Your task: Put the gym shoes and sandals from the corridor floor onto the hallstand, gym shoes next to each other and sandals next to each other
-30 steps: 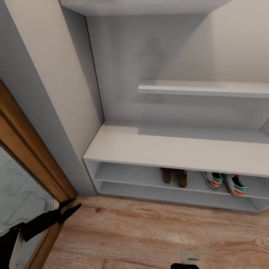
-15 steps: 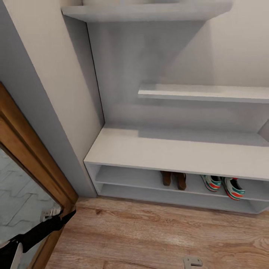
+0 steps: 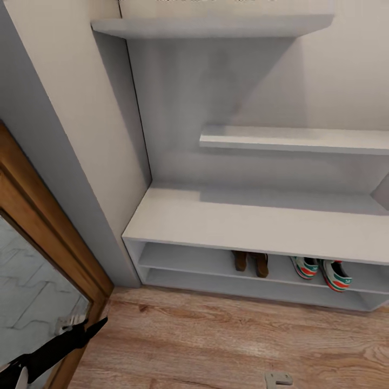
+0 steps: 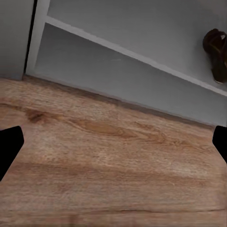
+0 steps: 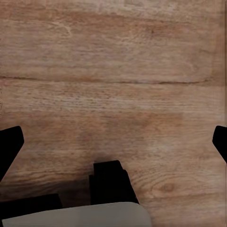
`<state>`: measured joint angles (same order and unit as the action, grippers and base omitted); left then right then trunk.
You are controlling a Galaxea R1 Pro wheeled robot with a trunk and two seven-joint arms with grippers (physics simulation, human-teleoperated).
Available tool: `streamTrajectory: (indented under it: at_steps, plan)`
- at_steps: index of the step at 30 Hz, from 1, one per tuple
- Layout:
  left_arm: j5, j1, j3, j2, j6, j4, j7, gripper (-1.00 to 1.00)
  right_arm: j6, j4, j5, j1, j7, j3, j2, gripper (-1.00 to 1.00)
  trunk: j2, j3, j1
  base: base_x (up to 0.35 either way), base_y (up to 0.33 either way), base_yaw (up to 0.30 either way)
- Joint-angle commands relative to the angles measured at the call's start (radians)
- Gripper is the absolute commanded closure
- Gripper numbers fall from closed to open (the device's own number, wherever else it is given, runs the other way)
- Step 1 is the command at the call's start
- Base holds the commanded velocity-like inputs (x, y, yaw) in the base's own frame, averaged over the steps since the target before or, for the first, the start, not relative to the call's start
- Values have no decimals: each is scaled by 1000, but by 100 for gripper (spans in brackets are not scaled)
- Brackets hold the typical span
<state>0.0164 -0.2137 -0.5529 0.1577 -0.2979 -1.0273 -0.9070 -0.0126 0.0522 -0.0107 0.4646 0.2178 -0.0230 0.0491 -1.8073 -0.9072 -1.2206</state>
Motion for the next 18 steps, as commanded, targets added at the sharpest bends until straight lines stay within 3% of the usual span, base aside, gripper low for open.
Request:
streamTrajectory:
  at_steps: [1, 8, 15, 18]
  plan:
    - [1, 5, -1, 0, 0, 7, 27, -100, 0, 0, 0, 0, 0, 0, -1, -100, 7, 3, 4, 0, 0, 0]
    - [4, 9, -2, -4, 0, 123, 236, -100, 0, 0, 0, 0, 0, 0, -1, -100, 56, 25, 31, 0, 0, 0]
    - [2, 10, 0, -4, 2, 209, 294, -100, 0, 0, 0, 0, 0, 0, 0, -100, 105, 47, 58, 0, 0, 0]
    - [1, 10, 2, -5, 2, 245, 349, -100, 0, 0, 0, 0, 0, 0, 0, -100, 126, 57, 69, 0, 0, 0]
